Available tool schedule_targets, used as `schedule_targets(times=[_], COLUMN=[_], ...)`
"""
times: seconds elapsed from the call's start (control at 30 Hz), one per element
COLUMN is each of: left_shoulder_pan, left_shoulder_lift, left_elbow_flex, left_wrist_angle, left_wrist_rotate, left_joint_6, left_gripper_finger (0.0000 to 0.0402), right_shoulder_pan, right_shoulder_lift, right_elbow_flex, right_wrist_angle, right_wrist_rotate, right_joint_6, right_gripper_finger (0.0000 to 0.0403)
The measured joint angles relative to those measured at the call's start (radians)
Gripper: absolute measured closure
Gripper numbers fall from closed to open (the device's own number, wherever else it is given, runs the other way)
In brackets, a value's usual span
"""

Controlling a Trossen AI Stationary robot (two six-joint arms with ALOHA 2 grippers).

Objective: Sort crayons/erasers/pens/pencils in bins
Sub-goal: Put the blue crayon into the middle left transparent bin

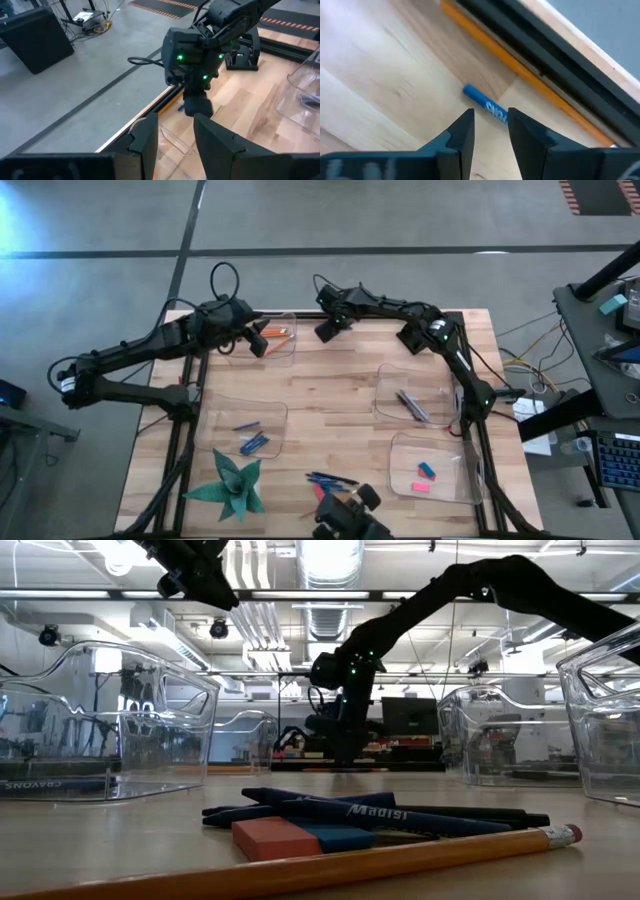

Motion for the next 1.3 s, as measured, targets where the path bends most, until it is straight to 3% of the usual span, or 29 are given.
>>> schedule_targets(times=[0.13, 0.53, 0.7, 0.93, 1.17, 1.3], left_shoulder_pan=[0.0, 0.0, 0.0, 0.0, 0.0, -0.001], left_shoulder_lift=[0.0, 0.001, 0.001, 0.003, 0.002, 0.002], left_elbow_flex=[-0.001, -0.001, 0.0, 0.0, 0.004, 0.006], left_wrist_angle=[-0.019, -0.025, -0.023, -0.022, 0.003, 0.004], left_wrist_rotate=[0.0, 0.0, 0.0, 0.0, 0.0, 0.0], left_joint_6=[-0.001, 0.0, 0.0, -0.004, -0.006, -0.006], left_gripper_finger=[0.029, 0.029, 0.029, 0.029, 0.029, 0.029], right_shoulder_pan=[-0.006, -0.023, -0.023, -0.024, -0.022, -0.022], right_shoulder_lift=[0.0, -0.004, -0.009, -0.01, -0.007, -0.006], right_elbow_flex=[-0.007, -0.049, -0.091, -0.117, -0.12, -0.12], right_wrist_angle=[-0.004, 0.006, 0.023, 0.016, 0.001, -0.013], right_wrist_rotate=[0.003, -0.006, -0.008, -0.101, -0.121, -0.125], right_joint_6=[-0.128, -0.307, -0.325, -0.327, -0.339, -0.342], right_gripper_finger=[0.0287, 0.0297, 0.0309, 0.0317, 0.0383, 0.0389])
